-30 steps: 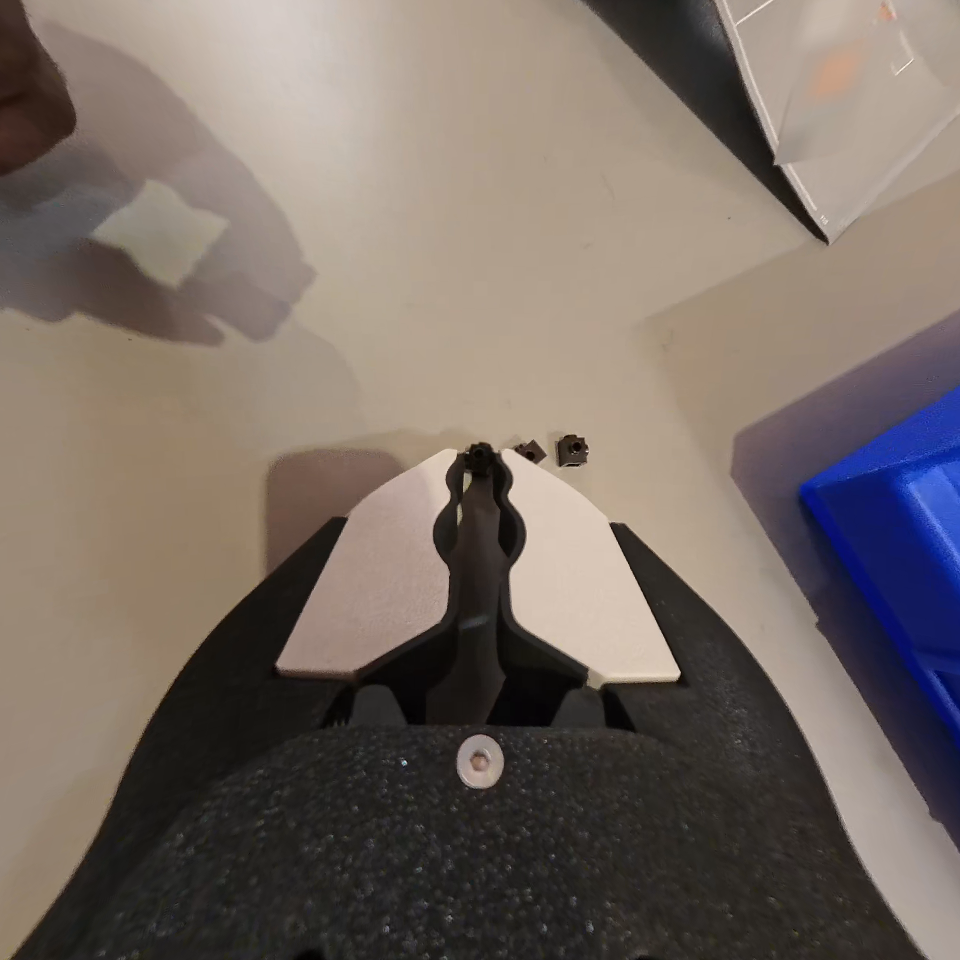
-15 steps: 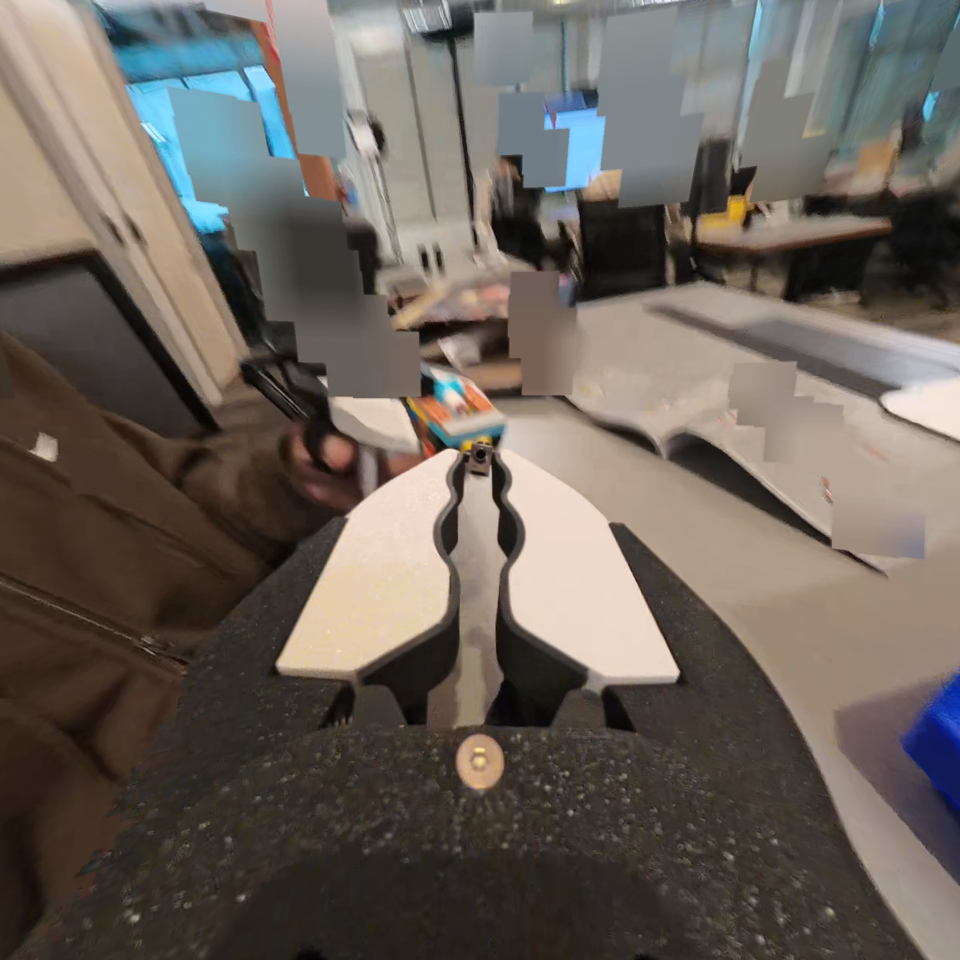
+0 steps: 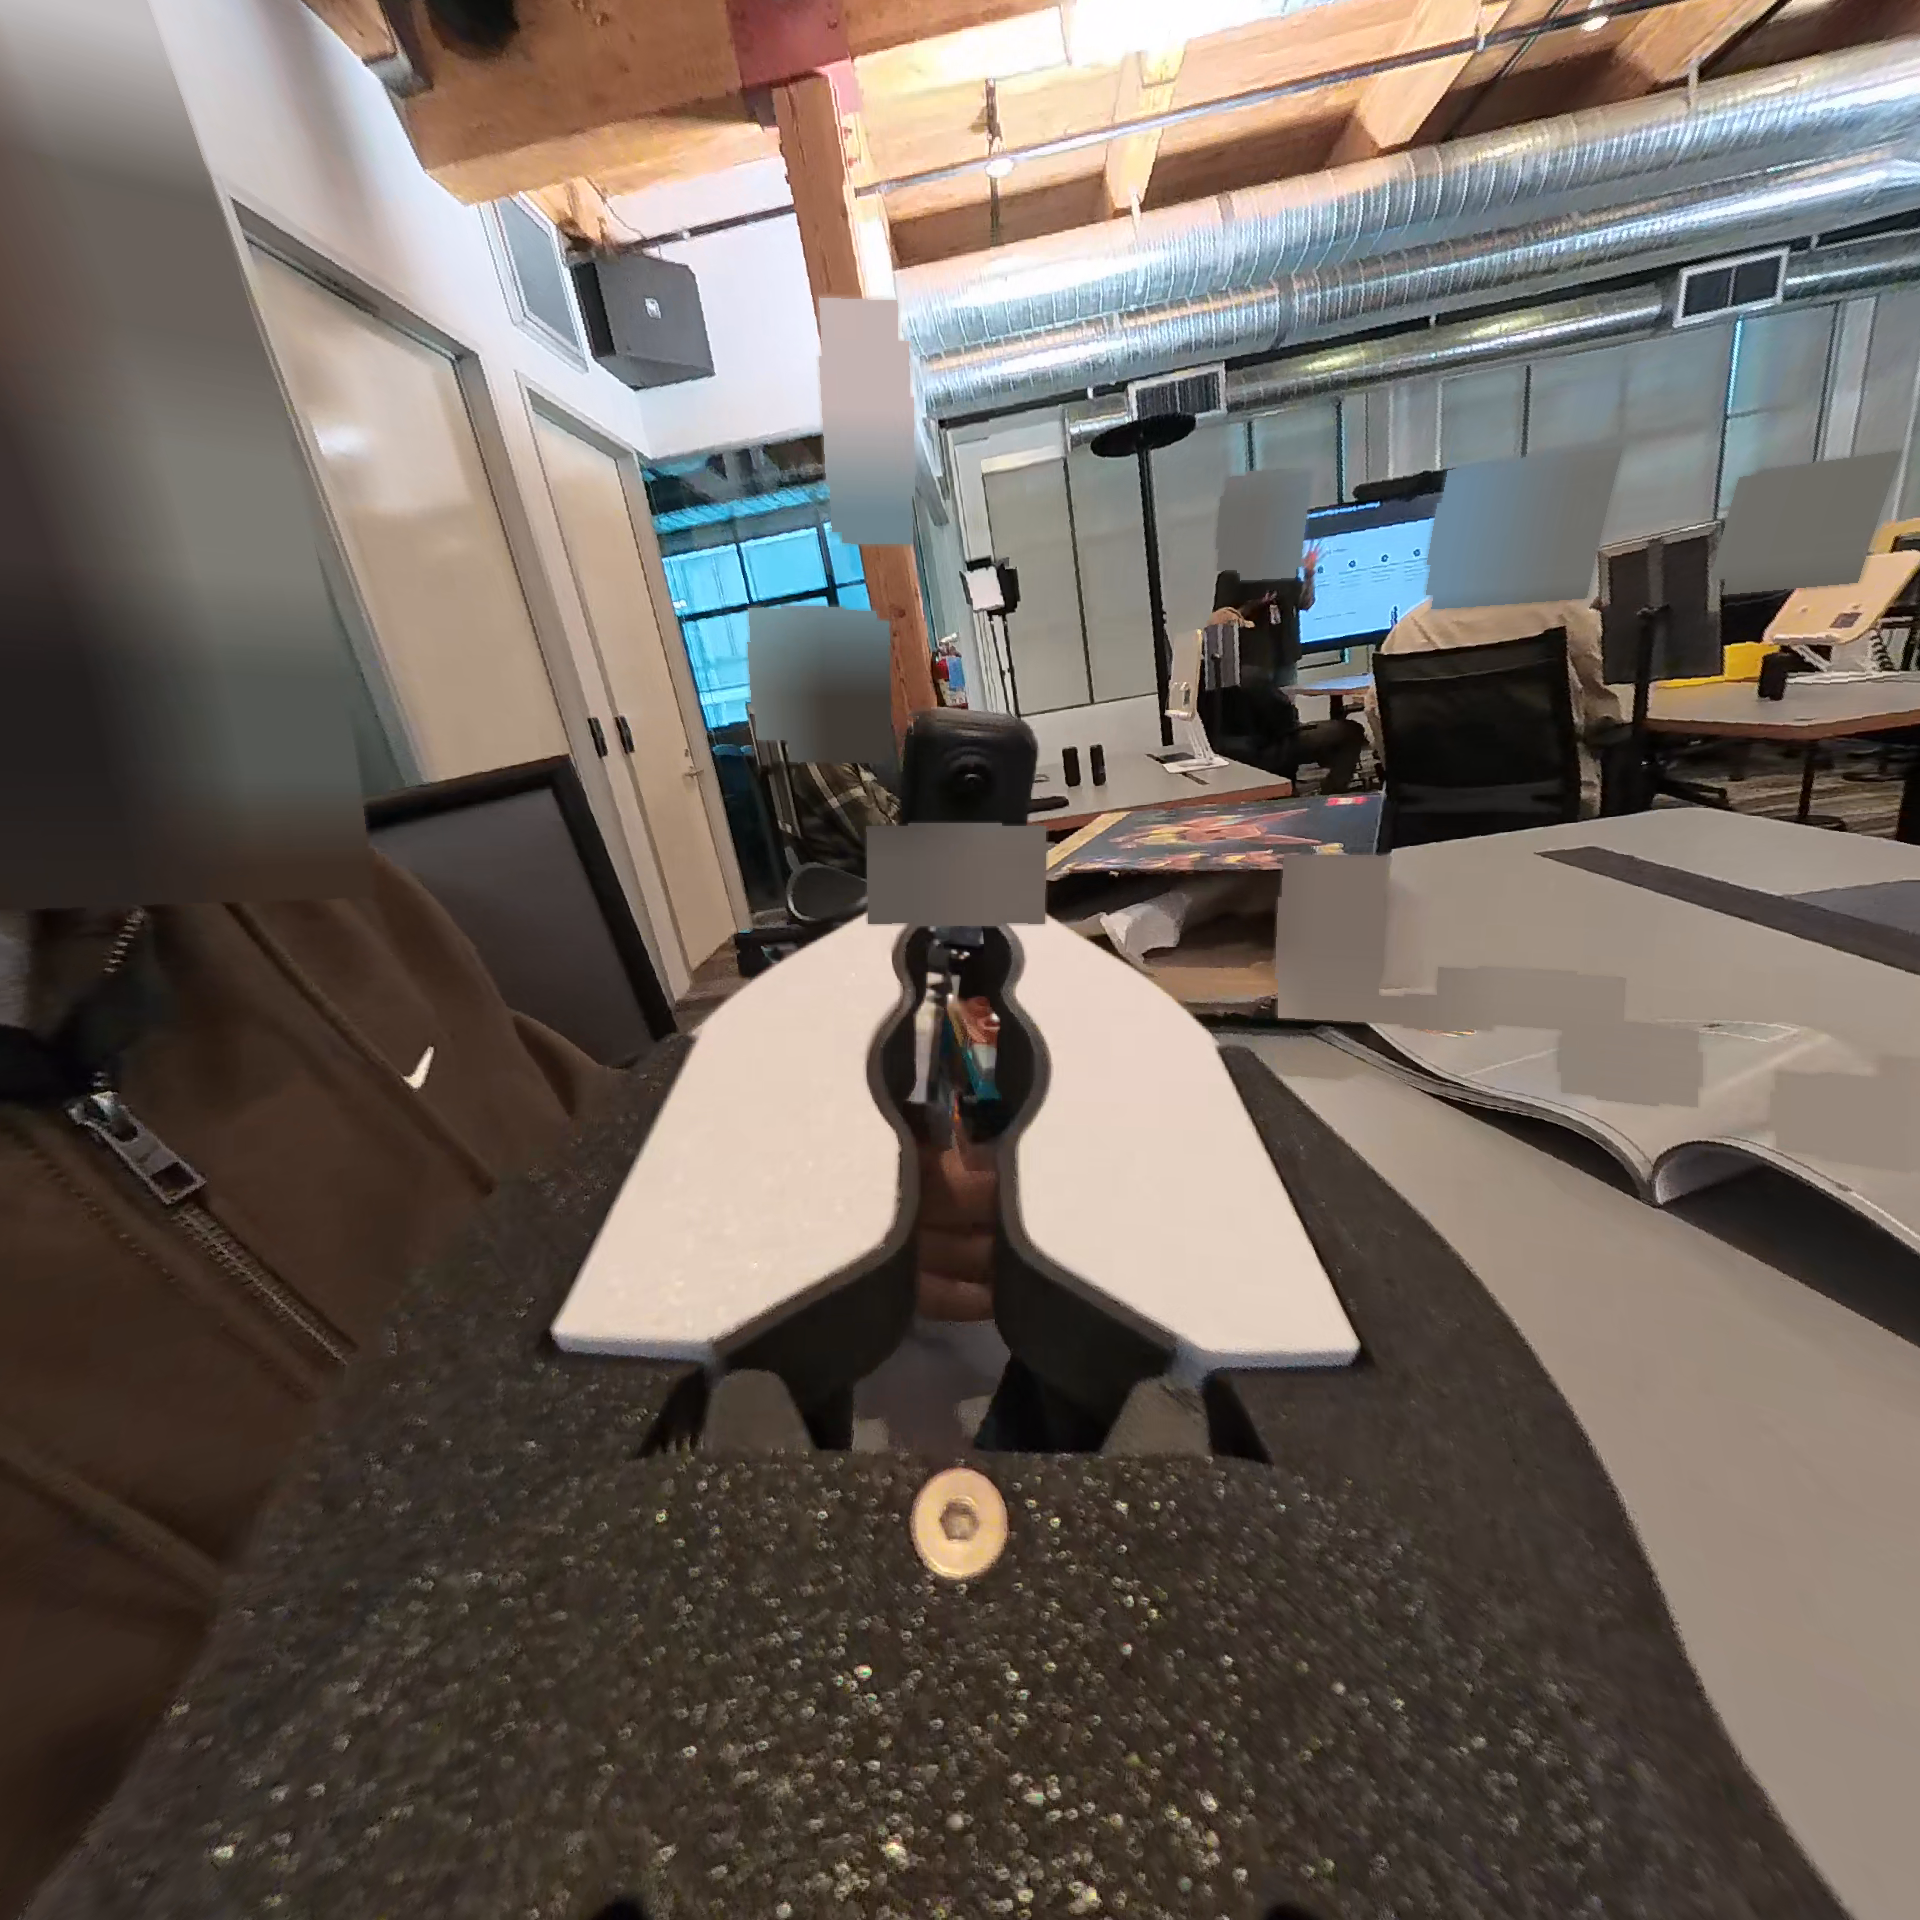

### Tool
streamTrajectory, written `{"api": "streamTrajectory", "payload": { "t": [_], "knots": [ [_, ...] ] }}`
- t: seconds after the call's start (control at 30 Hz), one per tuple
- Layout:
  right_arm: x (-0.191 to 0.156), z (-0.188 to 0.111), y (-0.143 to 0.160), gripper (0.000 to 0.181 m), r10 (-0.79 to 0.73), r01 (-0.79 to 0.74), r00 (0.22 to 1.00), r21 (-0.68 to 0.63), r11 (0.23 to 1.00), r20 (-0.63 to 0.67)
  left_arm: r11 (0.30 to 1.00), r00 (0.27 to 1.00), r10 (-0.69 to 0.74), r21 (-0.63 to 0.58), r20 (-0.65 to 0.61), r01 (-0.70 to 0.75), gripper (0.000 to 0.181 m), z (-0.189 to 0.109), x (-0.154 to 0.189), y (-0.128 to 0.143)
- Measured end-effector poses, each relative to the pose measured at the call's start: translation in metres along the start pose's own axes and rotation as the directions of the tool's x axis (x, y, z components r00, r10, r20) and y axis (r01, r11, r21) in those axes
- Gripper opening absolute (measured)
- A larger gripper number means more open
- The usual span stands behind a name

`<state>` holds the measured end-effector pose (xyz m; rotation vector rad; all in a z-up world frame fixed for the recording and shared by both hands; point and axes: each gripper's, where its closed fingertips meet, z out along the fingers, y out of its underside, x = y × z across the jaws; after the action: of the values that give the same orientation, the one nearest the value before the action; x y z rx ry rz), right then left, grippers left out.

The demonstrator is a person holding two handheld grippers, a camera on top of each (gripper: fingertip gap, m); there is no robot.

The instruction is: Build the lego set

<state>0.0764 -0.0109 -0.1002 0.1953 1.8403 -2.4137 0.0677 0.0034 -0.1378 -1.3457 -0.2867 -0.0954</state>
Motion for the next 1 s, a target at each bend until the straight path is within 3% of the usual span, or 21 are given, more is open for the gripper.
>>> {"api": "streamTrajectory", "payload": {
  "t": [0.43, 1.0],
  "knots": [
    [0.002, 0.0, 0.014, 0.009, -0.056, 0.052, 0.998, -0.122, 0.991, -0.031, 1.0, 0.999, 0.018, 0.009, -0.029, -0.018, 0.037, 0.0, 0.006, -0.002],
    [-0.011, 0.001, 0.012, 0.011, -0.028, 0.033, 0.999, -0.131, 0.991, 0.041, 0.999, 0.996, 0.038, 0.026, -0.085, -0.036, 0.037, 0.0, 0.016, -0.005]
  ]
}}
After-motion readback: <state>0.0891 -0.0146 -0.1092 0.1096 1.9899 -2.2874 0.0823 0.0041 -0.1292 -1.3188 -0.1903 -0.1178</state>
